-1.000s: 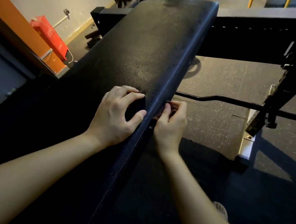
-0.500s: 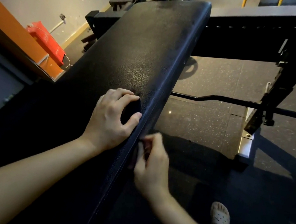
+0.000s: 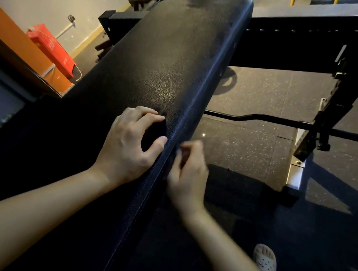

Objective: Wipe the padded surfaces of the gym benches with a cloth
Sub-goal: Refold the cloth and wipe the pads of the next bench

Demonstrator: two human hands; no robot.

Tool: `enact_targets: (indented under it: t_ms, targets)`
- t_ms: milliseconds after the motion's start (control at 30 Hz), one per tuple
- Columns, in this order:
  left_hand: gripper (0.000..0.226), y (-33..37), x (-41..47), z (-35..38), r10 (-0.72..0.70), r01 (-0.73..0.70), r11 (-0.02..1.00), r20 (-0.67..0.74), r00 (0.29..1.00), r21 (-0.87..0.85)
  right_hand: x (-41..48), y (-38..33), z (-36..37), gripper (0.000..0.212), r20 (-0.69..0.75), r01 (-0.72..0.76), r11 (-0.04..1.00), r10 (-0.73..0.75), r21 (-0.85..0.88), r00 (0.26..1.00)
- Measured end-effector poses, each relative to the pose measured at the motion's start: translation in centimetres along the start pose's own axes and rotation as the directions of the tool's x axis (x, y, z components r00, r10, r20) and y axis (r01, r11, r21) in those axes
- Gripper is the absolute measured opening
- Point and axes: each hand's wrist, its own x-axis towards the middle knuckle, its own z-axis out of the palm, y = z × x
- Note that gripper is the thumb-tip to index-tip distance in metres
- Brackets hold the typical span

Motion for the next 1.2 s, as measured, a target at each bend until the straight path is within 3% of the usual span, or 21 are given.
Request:
enact_targets:
  t_ms: [100, 167, 233, 367, 500, 633, 733, 867, 933, 1100, 1200]
  targets:
    - [0.044, 0.0, -0.1, -0.1, -0.001, 0.001, 1.0, 0.003, 1.0, 0.0, 8.3, 1.8, 1.1, 0.002, -0.115, -0.17, 0.985, 0.167, -0.015, 0.979]
    - [0.044, 0.1, -0.1, -0.1, 0.003, -0.003, 1.0, 0.002, 1.0, 0.009, 8.7, 2.0, 1.4, 0.003, -0.151, -0.226, 0.974, 0.225, 0.014, 0.962]
    - [0.045, 0.1, -0.1, -0.2, 0.006, -0.006, 1.0, -0.003, 1.0, 0.009, 4.7, 0.6, 0.9, 0.006, -0.119, -0.198, 0.98, 0.198, 0.011, 0.973]
    - [0.045, 0.1, 0.0, 0.0, 0.008, -0.008, 1.0, -0.005, 1.0, 0.011, -3.0, -1.3, -0.9, 0.007, 0.088, 0.0, 0.998, -0.005, 0.059, 0.996]
    - [0.045, 0.1, -0.1, 0.0, 0.002, -0.002, 1.0, 0.002, 1.0, 0.008, 7.0, 1.7, 0.9, 0.007, -0.077, -0.074, 0.997, 0.072, -0.024, 0.994]
    - [0.044, -0.2, 0.0, 0.0, 0.003, -0.003, 1.0, 0.002, 1.0, -0.007, 16.8, 5.4, 1.5, 0.005, -0.118, -0.238, 0.971, 0.233, -0.033, 0.965]
    - [0.044, -0.3, 0.0, 0.0, 0.005, -0.005, 1.0, -0.001, 1.0, -0.014, 13.8, 4.3, 1.2, 0.005, -0.122, -0.233, 0.972, 0.236, 0.039, 0.964]
    - [0.044, 0.0, 0.1, 0.0, 0.009, -0.009, 1.0, 0.003, 1.0, -0.003, 2.0, 1.8, -0.4, 0.005, 0.065, -0.018, 0.996, 0.013, 0.089, 0.998]
    - [0.044, 0.1, 0.1, 0.0, 0.005, -0.005, 1.0, 0.005, 1.0, -0.001, 2.9, 1.8, -0.6, 0.006, 0.062, 0.039, 0.998, -0.043, 0.056, 0.997]
    - [0.044, -0.1, 0.0, 0.0, 0.002, -0.002, 1.0, 0.012, 1.0, -0.002, 17.2, 4.9, 1.3, 0.01, -0.096, -0.18, 0.984, 0.179, 0.003, 0.979]
    - [0.044, -0.1, 0.0, -0.1, 0.004, -0.004, 1.0, 0.017, 1.0, -0.002, 14.4, 3.9, 1.3, 0.003, -0.131, -0.181, 0.983, 0.182, 0.021, 0.975]
